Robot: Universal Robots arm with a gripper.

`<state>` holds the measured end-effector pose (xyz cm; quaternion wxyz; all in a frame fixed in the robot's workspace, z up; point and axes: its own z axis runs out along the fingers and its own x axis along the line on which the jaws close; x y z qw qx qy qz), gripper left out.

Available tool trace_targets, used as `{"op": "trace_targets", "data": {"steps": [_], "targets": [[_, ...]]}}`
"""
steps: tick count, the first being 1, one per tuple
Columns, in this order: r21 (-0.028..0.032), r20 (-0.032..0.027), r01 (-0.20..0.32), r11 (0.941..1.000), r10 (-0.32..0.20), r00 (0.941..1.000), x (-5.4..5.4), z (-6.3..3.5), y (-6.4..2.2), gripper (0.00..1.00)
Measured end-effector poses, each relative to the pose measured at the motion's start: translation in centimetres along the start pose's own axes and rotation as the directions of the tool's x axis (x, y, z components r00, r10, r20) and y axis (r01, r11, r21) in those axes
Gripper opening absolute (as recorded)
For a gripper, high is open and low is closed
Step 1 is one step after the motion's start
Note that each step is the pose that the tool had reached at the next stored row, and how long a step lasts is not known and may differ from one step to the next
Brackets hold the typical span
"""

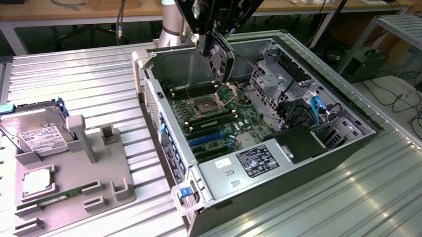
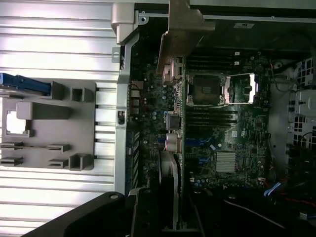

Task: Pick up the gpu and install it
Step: 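Pick up the gpu and move the gpu toward the slot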

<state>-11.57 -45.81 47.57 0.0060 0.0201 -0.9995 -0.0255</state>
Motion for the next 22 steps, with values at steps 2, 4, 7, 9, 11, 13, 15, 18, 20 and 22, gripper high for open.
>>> {"op": "trace_targets", "data": {"steps": [2, 4, 7, 9, 11, 13, 15, 18, 20, 22], "targets": [[0.0001, -0.0001, 0.0, 1.0, 0.0, 1.0, -0.3, 0.0, -0.01, 0.27], [0.0001, -0.0001, 0.0, 1.0, 0.0, 1.0, -0.7, 0.0, -0.03, 0.27], [0.0, 0.0, 0.0, 1.0, 0.0, 1.0, -1.2, 0.02, -0.05, 0.27], [0.0001, 0.0, 0.0, 1.0, 0.0, 1.0, -1.4, 0.03, -0.06, 0.27], [0.0, -0.0001, 0.0, 1.0, 0.0, 1.0, -1.7, 0.03, -0.07, 0.27], [0.0001, 0.0, 0.0, 1.0, 0.0, 1.0, -2.0, 0.04, -0.08, 0.27], [0.0, 0.0, 0.0, 1.0, 0.0, 1.0, -2.2, 0.04, -0.09, 0.27], [0.0, 0.0, 0.0, 1.0, 0.0, 1.0, -2.8, 0.06, -0.11, 0.27], [0.0001, 0.0, 0.0, 1.0, 0.0, 1.0, -3.1, 0.06, -0.13, 0.27], [0.0, 0.0, 0.0, 1.0, 0.0, 1.0, -3.5, 0.07, -0.15, 0.27]]}}
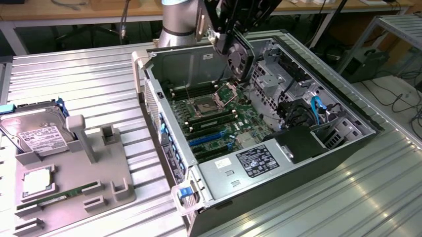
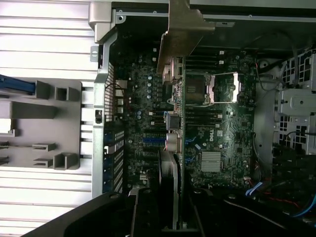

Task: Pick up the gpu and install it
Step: 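Pick up the gpu and move the gpu toward the slot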

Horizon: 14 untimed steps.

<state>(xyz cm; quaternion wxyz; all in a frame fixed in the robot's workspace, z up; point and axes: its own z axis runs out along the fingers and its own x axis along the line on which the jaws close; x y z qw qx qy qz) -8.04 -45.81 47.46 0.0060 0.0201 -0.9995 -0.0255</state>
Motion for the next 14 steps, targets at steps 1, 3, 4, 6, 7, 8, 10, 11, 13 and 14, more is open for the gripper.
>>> {"op": "trace_targets", "data": {"steps": [1, 3, 4, 6, 7, 8, 10, 11, 13, 14], "targets": [[0.0, -0.0001, 0.0, 1.0, 0.0, 1.0, -0.2, 0.0, -0.01, 0.27], [0.0001, -0.0001, 0.0, 1.0, 0.0, 1.0, -0.5, 0.0, -0.02, 0.27], [0.0001, -0.0001, 0.0, 1.0, 0.0, 1.0, -0.7, 0.0, -0.03, 0.27], [0.0, 0.0, 0.0, 1.0, 0.0, 1.0, -1.0, 0.01, -0.04, 0.27], [0.0001, 0.0, 0.0, 1.0, 0.0, 1.0, -1.2, 0.01, -0.05, 0.27], [0.0, 0.0, 0.0, 1.0, 0.0, 1.0, -1.7, 0.01, -0.07, 0.27], [0.0, 0.0, 0.0, 1.0, 0.0, 1.0, -2.4, 0.03, -0.1, 0.27], [0.0001, 0.0, 0.0, 1.0, 0.0, 1.0, -2.7, 0.03, -0.11, 0.27], [0.0001, 0.0, 0.0, 1.0, 0.0, 1.0, -3.3, 0.04, -0.14, 0.27], [0.0001, 0.0, 0.0, 1.0, 0.0, 1.0, -3.5, 0.04, -0.14, 0.27]]}}
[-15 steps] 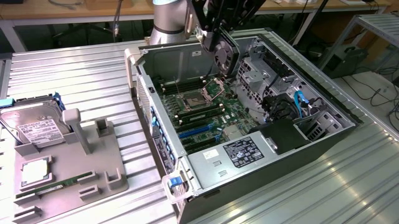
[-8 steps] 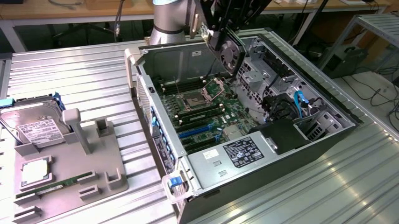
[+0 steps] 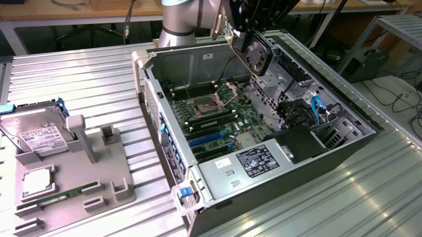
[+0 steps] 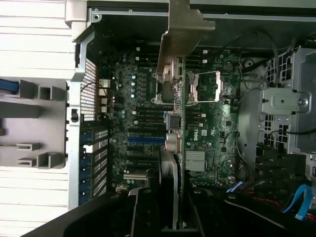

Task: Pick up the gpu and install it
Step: 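Pick up the gpu and move the gpu toward the slot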

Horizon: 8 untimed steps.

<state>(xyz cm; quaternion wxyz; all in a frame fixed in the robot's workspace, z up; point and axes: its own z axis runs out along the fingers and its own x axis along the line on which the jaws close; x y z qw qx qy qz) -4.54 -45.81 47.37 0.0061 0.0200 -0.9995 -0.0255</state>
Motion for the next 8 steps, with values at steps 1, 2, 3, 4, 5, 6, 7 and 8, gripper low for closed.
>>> {"op": "trace_targets", "data": {"steps": [1, 2, 3, 4, 5, 6, 7, 8], "targets": [[0.0, 0.0, 0.0, 1.0, 0.0, 1.0, -0.3, 0.0, -0.01, 0.27], [0.0, 0.0, 0.0, 1.0, 0.0, 1.0, -0.5, 0.01, -0.03, 0.27], [0.0, 0.0, 0.0, 1.0, 0.0, 1.0, -0.8, 0.01, -0.03, 0.27], [0.0001, 0.0, 0.0, 1.0, 0.0, 1.0, -1.1, 0.01, -0.05, 0.27], [0.0, 0.0, 0.0, 1.0, 0.0, 1.0, -1.4, 0.02, -0.06, 0.27], [0.0, 0.0, 0.0, 1.0, 0.0, 1.0, -1.7, 0.02, -0.07, 0.27], [0.0001, -0.0001, 0.0, 1.0, 0.0, 1.0, -1.9, 0.02, -0.08, 0.27], [0.0, 0.0, 0.0, 1.0, 0.0, 1.0, -2.2, 0.02, -0.09, 0.27]]}}
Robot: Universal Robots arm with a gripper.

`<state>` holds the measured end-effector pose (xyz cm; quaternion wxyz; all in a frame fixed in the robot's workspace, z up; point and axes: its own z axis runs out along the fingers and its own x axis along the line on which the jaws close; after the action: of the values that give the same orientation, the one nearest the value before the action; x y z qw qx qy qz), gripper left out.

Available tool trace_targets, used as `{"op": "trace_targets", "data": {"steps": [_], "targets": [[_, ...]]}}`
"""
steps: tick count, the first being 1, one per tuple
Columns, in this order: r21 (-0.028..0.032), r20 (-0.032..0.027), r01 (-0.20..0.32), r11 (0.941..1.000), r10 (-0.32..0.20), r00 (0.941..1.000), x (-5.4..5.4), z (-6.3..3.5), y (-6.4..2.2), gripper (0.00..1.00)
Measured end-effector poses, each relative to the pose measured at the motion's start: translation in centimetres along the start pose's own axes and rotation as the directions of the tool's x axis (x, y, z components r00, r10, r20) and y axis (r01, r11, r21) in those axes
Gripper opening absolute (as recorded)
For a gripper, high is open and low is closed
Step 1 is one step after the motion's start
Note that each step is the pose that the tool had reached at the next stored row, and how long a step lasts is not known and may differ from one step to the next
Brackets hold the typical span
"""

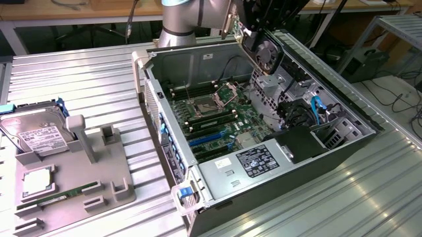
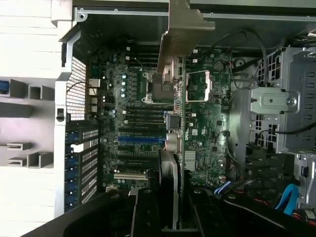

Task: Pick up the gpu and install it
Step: 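Pick up the gpu and move the gpu toward the slot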

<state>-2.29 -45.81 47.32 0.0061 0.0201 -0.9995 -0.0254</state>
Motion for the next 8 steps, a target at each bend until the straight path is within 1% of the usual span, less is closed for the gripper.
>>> {"op": "trace_targets", "data": {"steps": [6, 8], "targets": [[-0.0001, 0.0, 0.0, 1.0, 0.0, 1.0, -1.6, 0.01, -0.07, 0.27], [0.0, 0.0, 0.0, 1.0, 0.0, 1.0, -1.9, 0.0, -0.08, 0.27]]}}
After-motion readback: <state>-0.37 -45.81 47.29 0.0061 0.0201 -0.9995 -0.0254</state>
